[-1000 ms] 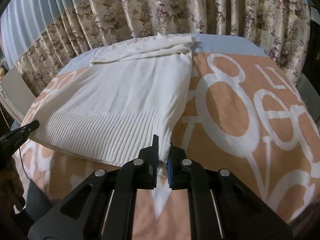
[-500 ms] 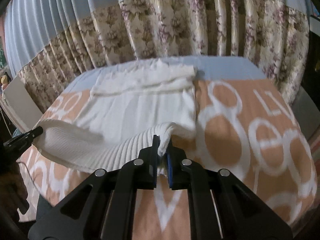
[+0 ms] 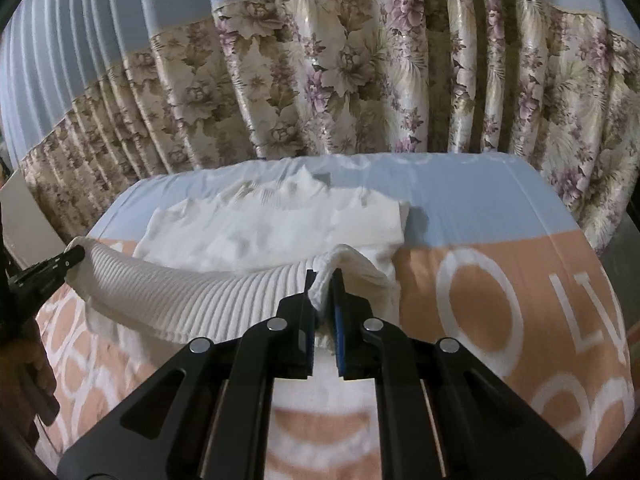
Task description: Fold small clothes
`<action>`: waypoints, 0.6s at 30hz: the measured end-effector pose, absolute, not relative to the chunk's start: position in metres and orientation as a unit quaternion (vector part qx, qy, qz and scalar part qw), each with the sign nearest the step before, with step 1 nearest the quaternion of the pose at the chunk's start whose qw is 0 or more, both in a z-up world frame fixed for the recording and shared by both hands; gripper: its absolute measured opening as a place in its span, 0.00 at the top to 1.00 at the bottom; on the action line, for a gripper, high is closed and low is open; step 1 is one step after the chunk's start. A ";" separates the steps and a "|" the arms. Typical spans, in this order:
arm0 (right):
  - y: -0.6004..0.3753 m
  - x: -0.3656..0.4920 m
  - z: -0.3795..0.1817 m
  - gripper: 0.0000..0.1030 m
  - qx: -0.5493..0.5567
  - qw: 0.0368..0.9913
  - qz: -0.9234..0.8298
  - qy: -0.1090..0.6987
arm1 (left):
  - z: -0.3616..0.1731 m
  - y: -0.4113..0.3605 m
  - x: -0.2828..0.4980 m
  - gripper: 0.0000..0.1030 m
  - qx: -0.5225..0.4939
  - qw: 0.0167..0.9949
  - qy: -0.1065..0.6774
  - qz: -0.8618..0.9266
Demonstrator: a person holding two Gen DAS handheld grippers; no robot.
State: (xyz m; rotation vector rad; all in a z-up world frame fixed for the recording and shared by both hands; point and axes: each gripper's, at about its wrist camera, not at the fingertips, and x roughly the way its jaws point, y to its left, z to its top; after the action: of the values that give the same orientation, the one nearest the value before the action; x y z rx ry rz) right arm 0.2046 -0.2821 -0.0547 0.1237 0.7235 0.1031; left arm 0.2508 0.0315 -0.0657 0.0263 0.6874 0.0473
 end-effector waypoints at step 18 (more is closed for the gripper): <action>-0.307 0.352 -0.085 0.93 0.103 0.915 0.031 0.389 | -0.102 0.008 0.386 0.94 0.010 0.931 0.363 0.045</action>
State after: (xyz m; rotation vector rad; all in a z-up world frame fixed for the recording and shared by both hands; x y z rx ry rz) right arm 0.3523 -0.3069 -0.0851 0.2122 0.8018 0.0642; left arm 0.3862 0.0076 -0.1020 0.0206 0.7436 0.0930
